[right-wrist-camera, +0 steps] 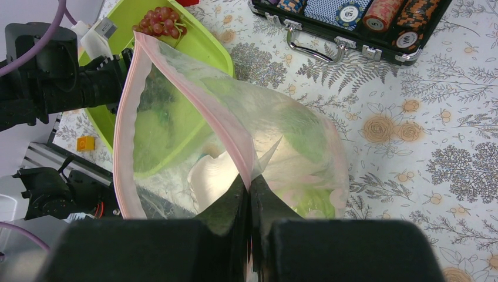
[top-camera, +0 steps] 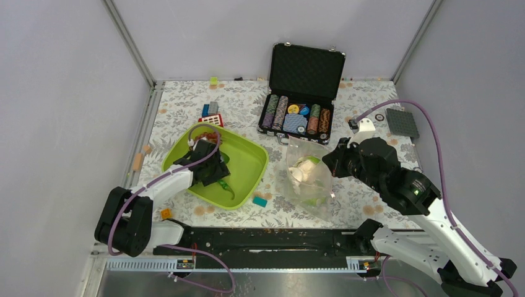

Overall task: Place the food in the zip-top bag and seal the zipper
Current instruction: Pick up the fake fruit from the bin.

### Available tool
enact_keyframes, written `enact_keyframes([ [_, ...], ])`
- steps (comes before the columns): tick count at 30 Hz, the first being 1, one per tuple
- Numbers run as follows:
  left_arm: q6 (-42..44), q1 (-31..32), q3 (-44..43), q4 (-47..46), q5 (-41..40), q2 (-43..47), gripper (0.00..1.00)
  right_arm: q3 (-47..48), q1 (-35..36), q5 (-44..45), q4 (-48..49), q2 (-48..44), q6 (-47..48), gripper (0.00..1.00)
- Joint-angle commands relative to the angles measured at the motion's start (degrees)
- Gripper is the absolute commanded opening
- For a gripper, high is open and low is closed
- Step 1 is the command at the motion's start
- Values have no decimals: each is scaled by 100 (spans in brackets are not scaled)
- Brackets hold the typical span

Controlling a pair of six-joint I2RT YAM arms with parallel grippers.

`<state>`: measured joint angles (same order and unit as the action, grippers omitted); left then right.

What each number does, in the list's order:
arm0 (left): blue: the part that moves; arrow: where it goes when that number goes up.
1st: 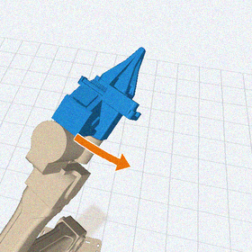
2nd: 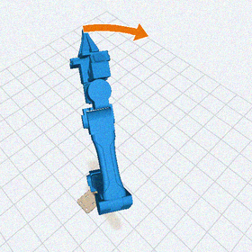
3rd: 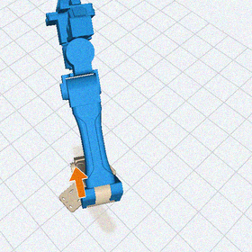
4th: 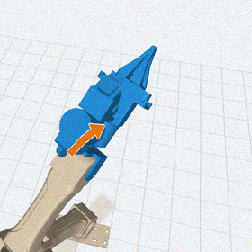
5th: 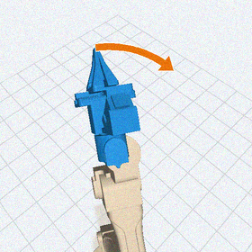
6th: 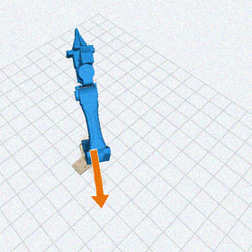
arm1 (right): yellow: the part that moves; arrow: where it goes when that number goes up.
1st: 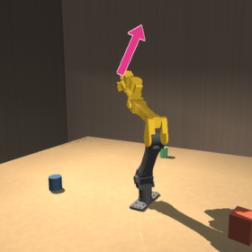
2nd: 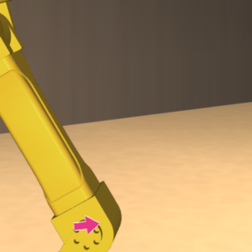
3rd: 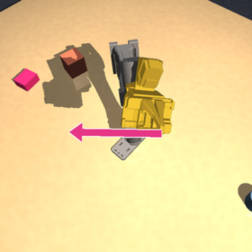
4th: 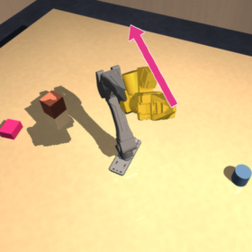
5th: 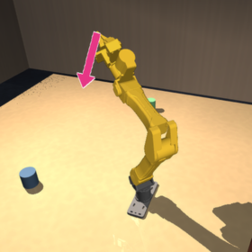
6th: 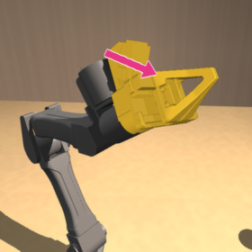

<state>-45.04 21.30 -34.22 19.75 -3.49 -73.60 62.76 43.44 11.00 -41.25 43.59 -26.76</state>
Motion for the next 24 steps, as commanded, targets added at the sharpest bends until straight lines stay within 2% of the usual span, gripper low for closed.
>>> enact_keyframes([
  [1,22,-25,24,-182,208,112,45,8,-2,119,176,-30,71,0],
  [6,111,-21,-145,-4,244,263,36,17,-1,54,173,-36,76,0],
  [9,176,-25,-322,183,265,585,34,2,1,94,175,-37,69,0],
  [13,286,-16,-875,547,321,1347,32,16,0,41,174,-43,57,0],
  [17,303,80,-1370,533,540,2144,30,6,-2,-7,174,-27,32,0],
  [20,379,320,-1793,282,944,2408,29,25,3,-52,177,-5,33,0],
  [24,691,1146,-2509,-44,1460,2178,25,34,0,-59,174,40,7,0],
])
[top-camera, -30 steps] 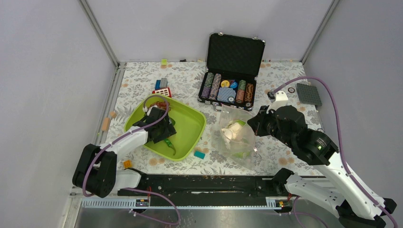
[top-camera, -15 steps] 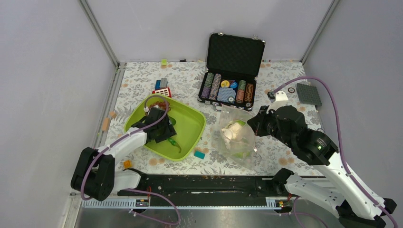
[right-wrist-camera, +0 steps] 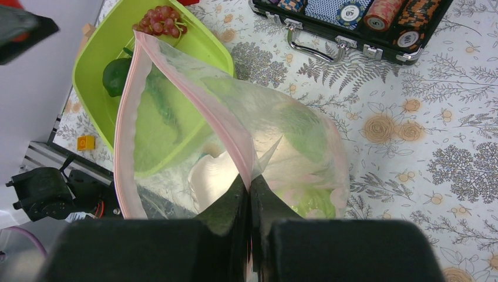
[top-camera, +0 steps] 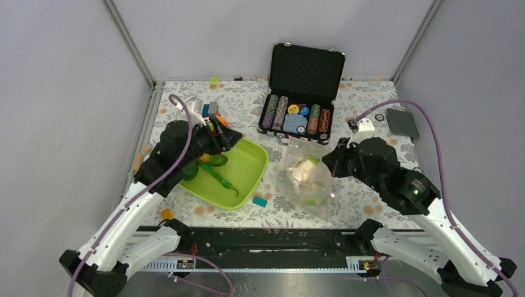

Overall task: Place the food in the zip-top bag and seal the zipper
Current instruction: Pick up the fake fruit from the bin, then place the fake fruit in the zipper food storage bag.

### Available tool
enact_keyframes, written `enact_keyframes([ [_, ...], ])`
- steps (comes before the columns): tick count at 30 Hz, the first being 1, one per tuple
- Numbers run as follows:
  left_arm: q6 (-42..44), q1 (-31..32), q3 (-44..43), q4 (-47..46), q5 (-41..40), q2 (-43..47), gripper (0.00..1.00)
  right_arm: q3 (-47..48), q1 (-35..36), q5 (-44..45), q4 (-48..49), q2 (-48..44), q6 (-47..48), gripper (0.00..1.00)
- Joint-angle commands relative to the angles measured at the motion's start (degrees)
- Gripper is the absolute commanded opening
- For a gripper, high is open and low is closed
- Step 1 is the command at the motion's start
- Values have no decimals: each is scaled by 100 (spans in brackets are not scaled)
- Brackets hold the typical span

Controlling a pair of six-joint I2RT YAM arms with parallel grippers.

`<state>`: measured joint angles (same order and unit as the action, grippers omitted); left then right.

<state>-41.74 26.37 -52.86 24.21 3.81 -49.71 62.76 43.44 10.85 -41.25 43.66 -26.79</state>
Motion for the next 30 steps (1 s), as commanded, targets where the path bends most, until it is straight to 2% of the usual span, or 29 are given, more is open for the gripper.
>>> enact_keyframes([
  [1,461,866,-822,-539,831,-327,25,39,-2,-93,173,47,11,0],
  [7,1332,2226,-1968,-624,1569,-1177,28,43,-2,-106,171,81,1,0],
  [13,1947,3278,-2916,-146,1168,-2148,32,35,-2,-102,174,32,9,0],
  [22,2249,3684,-3659,592,677,-3052,42,34,-1,-146,172,-41,17,0],
  [25,2317,3789,-3698,740,611,-3186,50,41,4,-97,172,-67,25,0],
  [26,2321,3812,-3729,792,573,-3238,55,43,6,-65,176,-66,26,0],
  [29,2334,3864,-3889,960,570,-3418,62,43,3,-94,177,-55,19,0],
  [30,2355,3893,-3932,1006,564,-3459,67,43,2,-107,175,-59,16,0],
])
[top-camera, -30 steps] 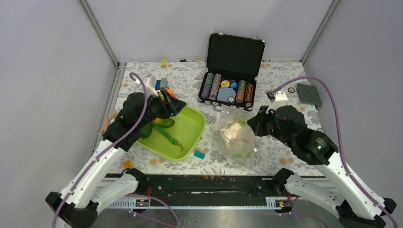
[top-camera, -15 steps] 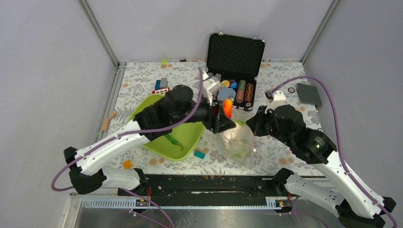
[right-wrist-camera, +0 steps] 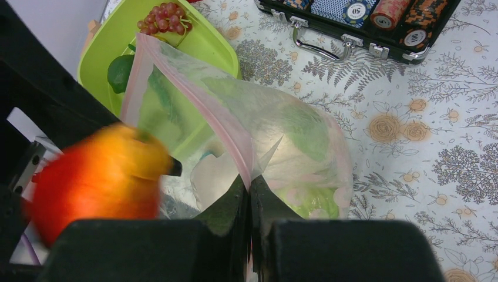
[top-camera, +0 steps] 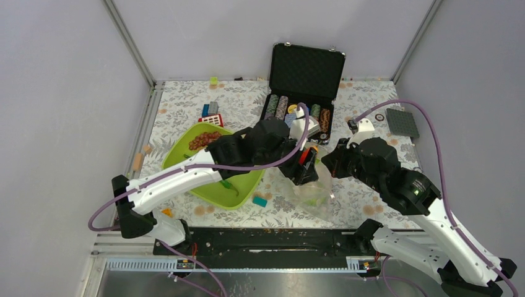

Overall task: Place the food in the zip-top bag and seal the zipper
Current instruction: Place the fake fruit in the zipper food storage bag.

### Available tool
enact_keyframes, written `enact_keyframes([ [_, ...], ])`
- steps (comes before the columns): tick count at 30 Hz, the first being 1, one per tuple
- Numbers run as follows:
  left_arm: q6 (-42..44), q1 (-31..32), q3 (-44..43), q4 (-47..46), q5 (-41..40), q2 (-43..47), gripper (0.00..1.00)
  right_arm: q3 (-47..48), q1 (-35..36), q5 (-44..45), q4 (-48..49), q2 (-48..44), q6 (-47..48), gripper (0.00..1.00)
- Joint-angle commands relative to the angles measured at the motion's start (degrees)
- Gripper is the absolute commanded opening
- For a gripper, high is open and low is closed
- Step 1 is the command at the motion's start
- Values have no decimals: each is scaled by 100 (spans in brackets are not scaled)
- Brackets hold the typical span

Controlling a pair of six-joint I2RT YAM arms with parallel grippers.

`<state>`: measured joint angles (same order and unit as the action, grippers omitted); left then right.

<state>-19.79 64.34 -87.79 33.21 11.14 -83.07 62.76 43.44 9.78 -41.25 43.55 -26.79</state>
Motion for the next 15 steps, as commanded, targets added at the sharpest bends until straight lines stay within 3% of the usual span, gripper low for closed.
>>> enact_keyframes([
  [1,179,114,-476,138,-185,-145,74,43,6,11,173,-48,19,0],
  [4,226,164,-535,168,-156,-167,97,43,4,18,178,-56,18,0],
  [15,209,220,-479,164,-328,191,99,43,1,36,178,-79,39,0],
])
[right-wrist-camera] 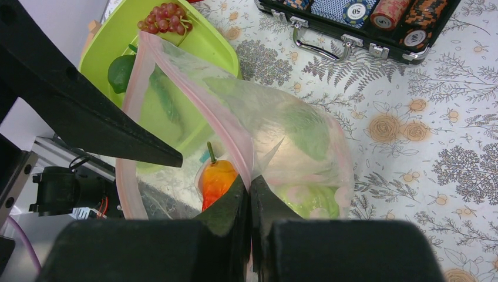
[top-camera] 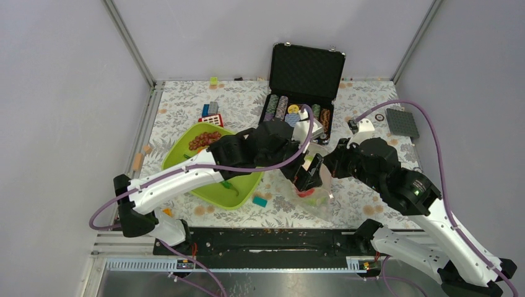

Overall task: Place the food in the zip-top bag and seal the zipper
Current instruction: Place the fake fruit in the zipper food storage bag, then pick up the fake vegetable from the bin.

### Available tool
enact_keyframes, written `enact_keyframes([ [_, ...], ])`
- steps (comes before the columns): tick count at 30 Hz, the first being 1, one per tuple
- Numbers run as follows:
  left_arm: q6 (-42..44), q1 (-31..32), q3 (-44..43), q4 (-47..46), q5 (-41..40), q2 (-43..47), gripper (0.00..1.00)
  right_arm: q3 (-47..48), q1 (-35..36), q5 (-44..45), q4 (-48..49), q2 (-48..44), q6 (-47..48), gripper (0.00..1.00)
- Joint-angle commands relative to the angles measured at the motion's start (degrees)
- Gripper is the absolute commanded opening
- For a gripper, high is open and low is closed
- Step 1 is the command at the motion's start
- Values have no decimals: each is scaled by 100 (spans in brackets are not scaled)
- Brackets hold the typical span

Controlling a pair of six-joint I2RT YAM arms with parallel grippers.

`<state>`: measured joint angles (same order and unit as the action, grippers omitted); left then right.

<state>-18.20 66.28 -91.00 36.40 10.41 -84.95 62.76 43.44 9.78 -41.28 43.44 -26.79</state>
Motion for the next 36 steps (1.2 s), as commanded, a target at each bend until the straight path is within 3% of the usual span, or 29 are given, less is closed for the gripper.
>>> enact_keyframes([
  [1,38,25,-106,-156,-378,495,99,43,5,41,180,-79,34,0],
  [7,-178,27,495,-164,-1648,1428,99,43,-2,94,167,-129,45,0],
  [14,-1163,-290,1732,231,-3734,2543,99,591,4,355,-158,101,128,0],
  [18,-1918,-1227,2440,534,-3852,2961,99,1359,3,393,-740,553,226,0],
  [22,-2233,-1811,2960,749,-4168,3323,99,2114,-2,270,-1387,1053,436,0],
  [25,-2412,-2212,3235,927,-4310,3459,99,2640,-1,674,-1913,1390,477,0],
  [31,-2634,-3243,3791,981,-3817,3298,99,2659,-1,1859,-2066,1324,361,0],
  [36,-2804,-3768,4190,871,-3456,2860,99,2264,0,1897,-1726,1255,245,0],
])
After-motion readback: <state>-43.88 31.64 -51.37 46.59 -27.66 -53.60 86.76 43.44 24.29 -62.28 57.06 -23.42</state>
